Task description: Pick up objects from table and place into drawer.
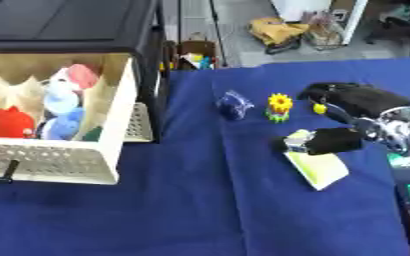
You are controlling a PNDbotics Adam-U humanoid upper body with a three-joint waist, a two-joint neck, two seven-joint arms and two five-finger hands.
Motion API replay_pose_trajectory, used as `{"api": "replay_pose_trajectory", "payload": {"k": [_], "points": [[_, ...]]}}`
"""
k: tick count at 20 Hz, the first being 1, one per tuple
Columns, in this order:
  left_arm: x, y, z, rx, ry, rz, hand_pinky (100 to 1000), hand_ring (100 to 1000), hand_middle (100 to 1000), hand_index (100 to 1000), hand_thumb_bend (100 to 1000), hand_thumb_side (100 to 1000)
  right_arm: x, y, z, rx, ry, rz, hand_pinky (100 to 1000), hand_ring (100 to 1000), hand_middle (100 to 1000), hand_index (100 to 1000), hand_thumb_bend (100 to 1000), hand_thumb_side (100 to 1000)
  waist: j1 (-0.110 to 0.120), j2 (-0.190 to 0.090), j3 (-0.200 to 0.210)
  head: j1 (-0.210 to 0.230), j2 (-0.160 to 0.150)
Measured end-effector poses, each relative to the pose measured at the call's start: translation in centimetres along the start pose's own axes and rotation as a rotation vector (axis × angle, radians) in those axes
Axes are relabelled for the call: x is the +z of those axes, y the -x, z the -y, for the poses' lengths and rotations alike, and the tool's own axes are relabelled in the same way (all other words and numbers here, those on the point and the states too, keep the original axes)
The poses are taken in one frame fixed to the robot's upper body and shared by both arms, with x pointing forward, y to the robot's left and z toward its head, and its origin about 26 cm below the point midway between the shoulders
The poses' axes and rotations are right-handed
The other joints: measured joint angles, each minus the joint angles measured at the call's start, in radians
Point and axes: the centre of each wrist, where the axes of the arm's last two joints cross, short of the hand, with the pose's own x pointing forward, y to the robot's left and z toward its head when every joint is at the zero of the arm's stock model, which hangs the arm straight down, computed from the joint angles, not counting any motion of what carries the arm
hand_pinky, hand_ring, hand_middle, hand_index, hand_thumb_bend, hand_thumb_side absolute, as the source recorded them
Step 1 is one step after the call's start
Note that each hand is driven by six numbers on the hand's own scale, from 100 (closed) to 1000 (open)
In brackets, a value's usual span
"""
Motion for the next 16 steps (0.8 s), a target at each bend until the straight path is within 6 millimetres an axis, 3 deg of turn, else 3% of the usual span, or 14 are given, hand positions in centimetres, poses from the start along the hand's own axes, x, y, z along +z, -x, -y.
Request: {"api": "replay_pose_trajectory", "payload": {"k": [16], "points": [[0.0,0.0,0.0,-0.002,0.002,0.0,642,677,790,867,279,1000,-1.8,1.9,-2.6,-0.009,-0.128,-0.113,826,977,992,965,779,964,0.0,0.002,0.0,0.0,-0.001]]}}
